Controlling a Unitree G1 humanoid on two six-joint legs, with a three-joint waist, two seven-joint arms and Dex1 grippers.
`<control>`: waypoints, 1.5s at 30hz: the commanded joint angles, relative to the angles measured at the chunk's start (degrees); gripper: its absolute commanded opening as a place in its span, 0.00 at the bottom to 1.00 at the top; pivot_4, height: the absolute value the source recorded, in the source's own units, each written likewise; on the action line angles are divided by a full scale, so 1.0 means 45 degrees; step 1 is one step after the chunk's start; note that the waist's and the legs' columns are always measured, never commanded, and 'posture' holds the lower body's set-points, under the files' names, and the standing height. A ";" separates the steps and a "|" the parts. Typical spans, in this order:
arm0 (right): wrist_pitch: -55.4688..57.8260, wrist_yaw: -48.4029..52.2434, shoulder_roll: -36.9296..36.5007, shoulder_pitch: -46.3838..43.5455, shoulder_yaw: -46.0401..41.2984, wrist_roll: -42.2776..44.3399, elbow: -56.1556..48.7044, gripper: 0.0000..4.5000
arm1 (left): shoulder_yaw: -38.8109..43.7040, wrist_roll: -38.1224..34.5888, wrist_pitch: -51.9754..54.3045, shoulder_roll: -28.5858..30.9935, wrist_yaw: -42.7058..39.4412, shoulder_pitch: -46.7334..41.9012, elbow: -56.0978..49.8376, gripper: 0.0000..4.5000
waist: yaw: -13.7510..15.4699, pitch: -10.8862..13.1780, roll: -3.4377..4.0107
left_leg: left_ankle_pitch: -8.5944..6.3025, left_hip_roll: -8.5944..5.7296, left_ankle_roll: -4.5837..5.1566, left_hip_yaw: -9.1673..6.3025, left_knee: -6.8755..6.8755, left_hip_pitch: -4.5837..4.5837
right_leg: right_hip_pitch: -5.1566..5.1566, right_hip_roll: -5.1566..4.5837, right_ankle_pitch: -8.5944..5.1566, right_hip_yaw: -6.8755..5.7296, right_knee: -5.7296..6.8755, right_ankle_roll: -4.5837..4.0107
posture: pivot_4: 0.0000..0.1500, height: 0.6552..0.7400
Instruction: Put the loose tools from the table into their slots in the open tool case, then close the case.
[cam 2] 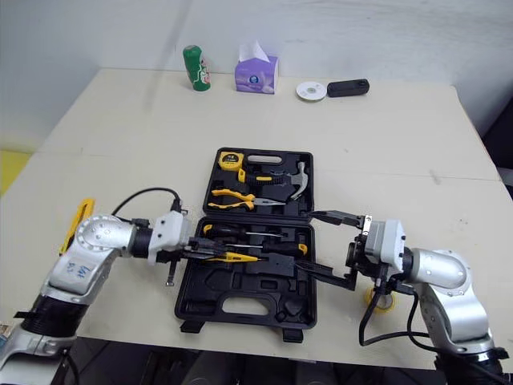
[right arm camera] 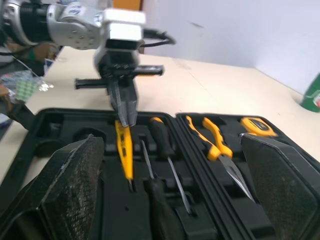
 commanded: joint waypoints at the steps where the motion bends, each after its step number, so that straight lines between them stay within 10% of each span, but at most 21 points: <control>1: -0.0259 0.0076 -0.0047 0.0038 -0.0215 0.0123 -0.0284 1.00 | 0.0030 -0.0052 -0.0028 -0.0278 0.0437 0.0167 0.0000 0.01 | 0.0006 0.0000 0.0000 | 0.0000 0.0002 0.0000 -0.0002 0.0000 -0.0003 | -0.0003 -0.0001 0.0000 -0.0002 0.0001 0.0000 | 1.00 1.00; 27: -0.0124 0.0094 -0.0275 0.0430 -0.0295 0.0131 -0.0458 1.00 | -0.1571 0.1292 0.0846 -0.0338 0.1548 0.0220 0.1211 0.01 | 0.0009 -0.0120 0.0098 | -0.0012 0.0000 0.0010 0.0007 -0.0039 0.0218 | 0.0204 -0.0021 0.0000 0.0025 -0.0068 0.0001 | 1.00 1.00; 38: -0.1040 0.0688 -0.1339 0.1494 -0.2814 -0.0035 0.1471 1.00 | 0.2741 -0.1977 0.1059 0.0266 0.1575 0.1921 -0.0985 0.01 | -0.0054 -0.0091 0.0057 | -0.0011 0.0004 0.0010 0.0009 -0.0040 0.0157 | 0.0151 -0.0088 0.0000 0.0013 -0.0036 0.0000 | 1.00 1.00; 45: -0.2737 0.0374 -0.1624 0.1909 -0.5374 -0.0521 0.4096 1.00 | 0.7351 -0.2777 0.2133 0.1311 0.3178 0.3914 -0.0202 0.63 | -0.0080 -0.0083 0.0051 | -0.0013 0.0002 0.0011 0.0010 -0.0046 0.0168 | 0.0156 -0.0105 0.0000 0.0007 -0.0075 0.0000 | 1.00 1.00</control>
